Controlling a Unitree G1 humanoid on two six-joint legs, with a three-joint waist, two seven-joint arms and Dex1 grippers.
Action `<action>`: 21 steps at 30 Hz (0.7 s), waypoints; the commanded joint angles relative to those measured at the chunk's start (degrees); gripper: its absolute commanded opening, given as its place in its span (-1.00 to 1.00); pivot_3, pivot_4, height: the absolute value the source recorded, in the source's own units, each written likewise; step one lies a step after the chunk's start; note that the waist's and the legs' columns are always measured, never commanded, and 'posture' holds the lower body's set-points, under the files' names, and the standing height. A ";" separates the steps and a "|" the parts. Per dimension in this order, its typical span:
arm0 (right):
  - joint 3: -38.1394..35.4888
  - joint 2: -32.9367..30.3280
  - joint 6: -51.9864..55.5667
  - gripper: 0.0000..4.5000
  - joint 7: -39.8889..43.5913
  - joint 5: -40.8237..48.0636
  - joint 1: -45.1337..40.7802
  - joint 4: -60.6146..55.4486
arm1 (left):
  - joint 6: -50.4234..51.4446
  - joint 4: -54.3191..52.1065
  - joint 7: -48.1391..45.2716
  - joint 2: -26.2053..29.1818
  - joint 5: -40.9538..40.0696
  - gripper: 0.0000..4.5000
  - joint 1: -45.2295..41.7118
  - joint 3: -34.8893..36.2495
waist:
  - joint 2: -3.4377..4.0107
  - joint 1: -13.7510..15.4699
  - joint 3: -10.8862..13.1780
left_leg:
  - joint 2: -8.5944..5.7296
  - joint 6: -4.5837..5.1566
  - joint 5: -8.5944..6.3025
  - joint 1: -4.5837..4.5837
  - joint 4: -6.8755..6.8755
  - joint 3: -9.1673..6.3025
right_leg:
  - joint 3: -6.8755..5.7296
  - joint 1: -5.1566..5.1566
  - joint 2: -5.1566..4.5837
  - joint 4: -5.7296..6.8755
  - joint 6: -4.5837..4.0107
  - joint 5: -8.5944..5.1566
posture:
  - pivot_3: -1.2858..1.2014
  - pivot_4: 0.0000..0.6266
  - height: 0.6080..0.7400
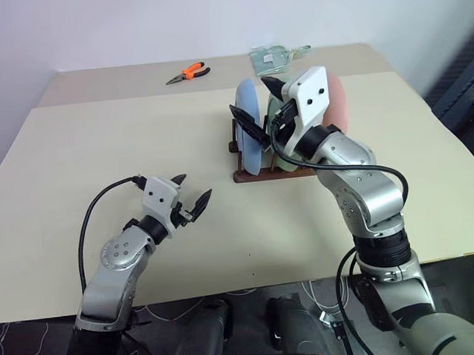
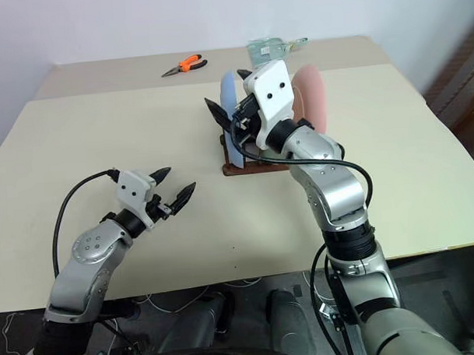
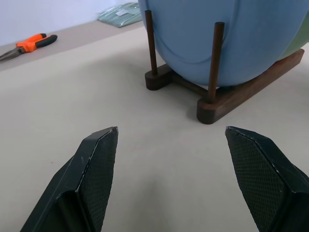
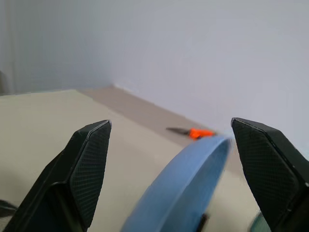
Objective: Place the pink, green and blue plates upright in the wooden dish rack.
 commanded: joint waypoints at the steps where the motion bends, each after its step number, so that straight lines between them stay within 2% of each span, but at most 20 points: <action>1: -9.11 -5.03 -3.35 0.79 2.73 2.19 -3.24 -0.49 | -1.75 -0.02 0.74 0.34 0.27 0.63 -0.96 3.03 | -0.01 0.28 0.01 | 0.00 0.00 0.00 0.00 0.00 -0.01 | -0.01 0.01 0.00 -0.01 0.00 0.00 | 0.03 -0.52 0.83; 6: -21.41 -17.26 -3.30 0.79 9.96 5.87 3.46 4.59 | -4.55 5.96 1.58 2.93 1.38 0.63 -1.42 8.60 | -0.04 0.44 0.00 | -0.01 0.09 -0.05 -0.03 0.04 -0.07 | -0.16 0.13 -0.05 -0.18 0.00 -0.01 | 0.03 -0.52 0.83; 10: -28.71 -21.94 -3.54 0.79 15.53 9.01 13.77 9.20 | -7.77 11.50 0.22 6.08 2.53 0.63 -1.62 11.29 | 0.00 0.17 0.02 | 0.02 0.14 -0.06 -0.03 -0.02 -0.06 | -0.14 0.13 -0.07 -0.20 0.02 -0.03 | 0.03 -0.52 0.83; 17: -27.74 -21.13 -7.23 0.79 21.22 8.51 27.52 13.36 | -8.47 12.43 -2.03 6.84 2.08 0.63 1.07 11.40 | 0.23 0.06 0.08 | 0.09 0.16 -0.08 0.00 0.04 0.22 | 0.00 0.09 -0.14 -0.15 0.00 -0.05 | 0.03 -0.52 0.83; 21: -25.16 -19.88 -8.00 0.79 22.12 8.56 28.71 13.50 | -7.85 10.87 -2.93 6.35 2.02 0.63 3.53 10.80 | 0.25 -0.02 0.08 | 0.11 0.20 -0.11 0.00 0.04 0.23 | 0.02 0.07 -0.14 -0.14 0.01 -0.05 | 0.03 -0.52 0.83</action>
